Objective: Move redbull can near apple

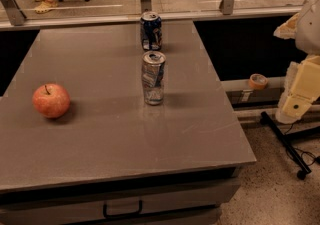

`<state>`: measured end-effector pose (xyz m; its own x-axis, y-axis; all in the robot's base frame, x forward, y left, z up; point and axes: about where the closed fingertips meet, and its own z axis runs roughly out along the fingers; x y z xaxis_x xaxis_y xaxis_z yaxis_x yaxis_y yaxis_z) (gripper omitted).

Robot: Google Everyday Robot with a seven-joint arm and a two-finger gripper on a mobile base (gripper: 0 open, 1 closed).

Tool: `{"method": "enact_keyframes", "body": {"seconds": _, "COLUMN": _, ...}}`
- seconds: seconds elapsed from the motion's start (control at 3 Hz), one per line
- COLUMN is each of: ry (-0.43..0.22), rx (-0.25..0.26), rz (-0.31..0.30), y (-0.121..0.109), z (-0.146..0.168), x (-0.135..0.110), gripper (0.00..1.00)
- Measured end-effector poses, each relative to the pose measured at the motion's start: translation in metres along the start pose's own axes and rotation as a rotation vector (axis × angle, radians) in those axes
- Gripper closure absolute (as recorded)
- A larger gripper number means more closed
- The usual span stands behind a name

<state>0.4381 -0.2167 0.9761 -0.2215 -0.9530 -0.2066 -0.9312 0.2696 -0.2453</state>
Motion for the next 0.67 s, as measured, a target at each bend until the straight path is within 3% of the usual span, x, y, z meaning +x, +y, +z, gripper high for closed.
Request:
{"method": "enact_keyframes", "body": {"seconds": 0.33, "ry": 0.000, "rx": 0.000, "rz": 0.000, "y": 0.000, "z": 0.000, "x": 0.000, "gripper": 0.00}}
{"method": "enact_keyframes", "body": {"seconds": 0.67, "ry": -0.082, "rx": -0.022, "rz": -0.002, "y": -0.002, "z": 0.004, "x": -0.012, "gripper": 0.00}}
